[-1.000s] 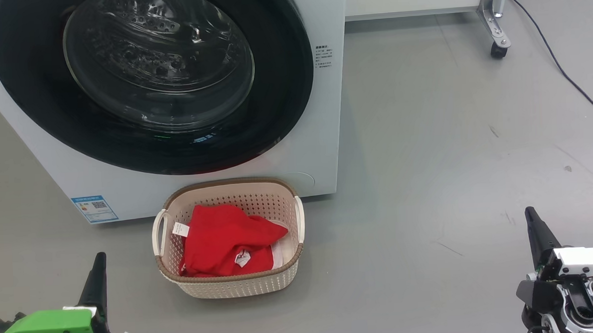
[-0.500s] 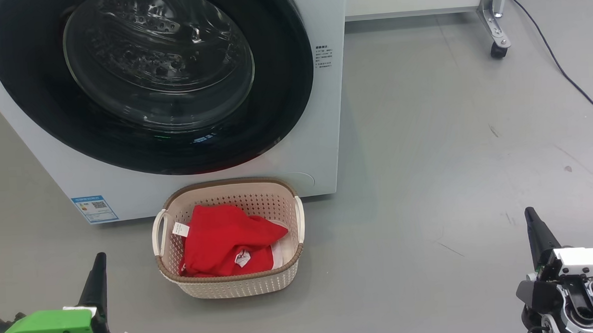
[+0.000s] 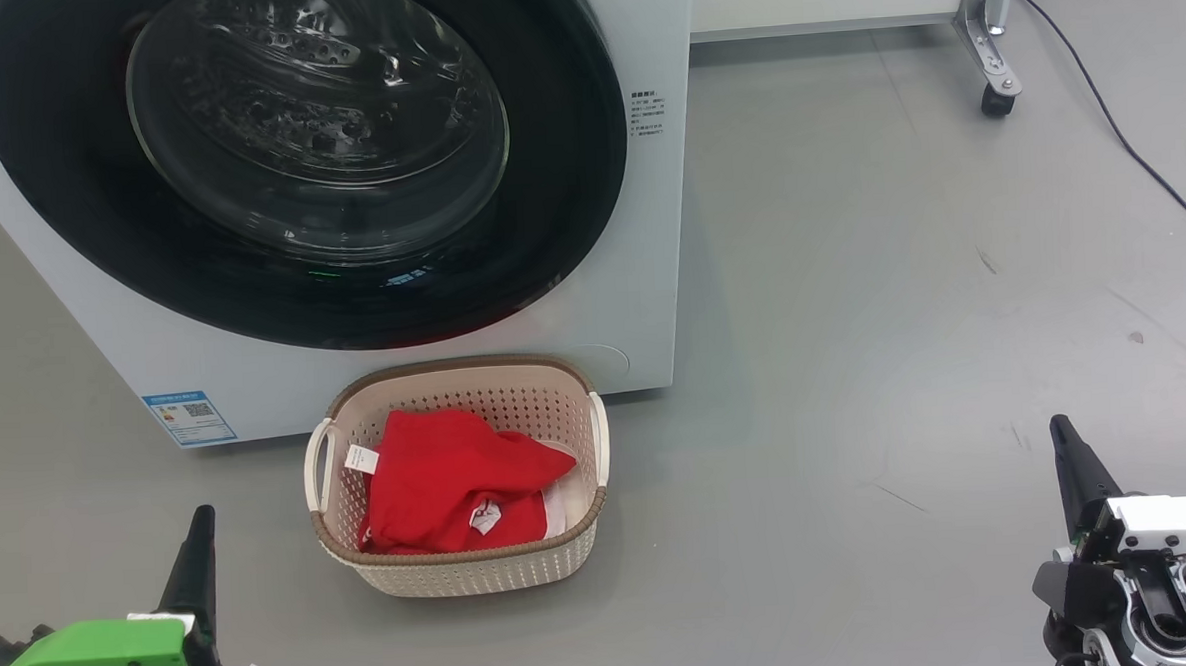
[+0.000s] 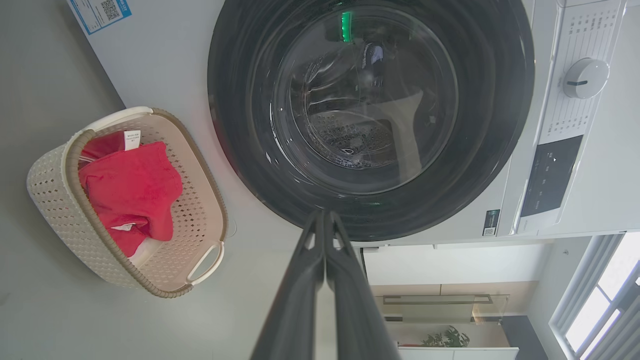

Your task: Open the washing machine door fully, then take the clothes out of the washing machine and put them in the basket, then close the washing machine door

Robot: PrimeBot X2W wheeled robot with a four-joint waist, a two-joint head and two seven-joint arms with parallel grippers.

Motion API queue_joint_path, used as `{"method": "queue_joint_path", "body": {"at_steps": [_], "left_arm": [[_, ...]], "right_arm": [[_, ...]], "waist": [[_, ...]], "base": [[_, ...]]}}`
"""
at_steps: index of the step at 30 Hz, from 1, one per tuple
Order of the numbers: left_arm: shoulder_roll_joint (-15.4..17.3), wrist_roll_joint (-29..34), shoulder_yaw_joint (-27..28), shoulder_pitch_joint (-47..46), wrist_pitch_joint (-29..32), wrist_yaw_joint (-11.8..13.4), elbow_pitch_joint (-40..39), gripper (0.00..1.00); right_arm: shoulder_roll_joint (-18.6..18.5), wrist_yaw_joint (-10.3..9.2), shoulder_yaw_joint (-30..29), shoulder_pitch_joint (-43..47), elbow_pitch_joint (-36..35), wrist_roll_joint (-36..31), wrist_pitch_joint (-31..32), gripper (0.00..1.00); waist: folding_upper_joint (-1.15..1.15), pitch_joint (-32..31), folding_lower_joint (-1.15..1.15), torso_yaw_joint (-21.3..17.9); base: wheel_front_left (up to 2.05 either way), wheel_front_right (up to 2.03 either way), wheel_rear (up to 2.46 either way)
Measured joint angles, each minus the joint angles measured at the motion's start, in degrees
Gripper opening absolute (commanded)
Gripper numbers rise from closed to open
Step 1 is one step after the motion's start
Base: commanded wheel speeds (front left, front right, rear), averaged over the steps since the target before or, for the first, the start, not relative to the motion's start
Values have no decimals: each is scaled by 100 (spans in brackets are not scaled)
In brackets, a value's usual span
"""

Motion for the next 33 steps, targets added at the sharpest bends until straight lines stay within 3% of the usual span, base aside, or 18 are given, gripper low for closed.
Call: {"method": "queue_joint_path", "body": {"at_steps": [33], "left_arm": [[-20,0,12,-1,18,0,-4,0]], "right_arm": [[8,29,-14,-3,23,0,2,0]], "waist": [[0,0,0,0]], "base": [[0,0,0]]}}
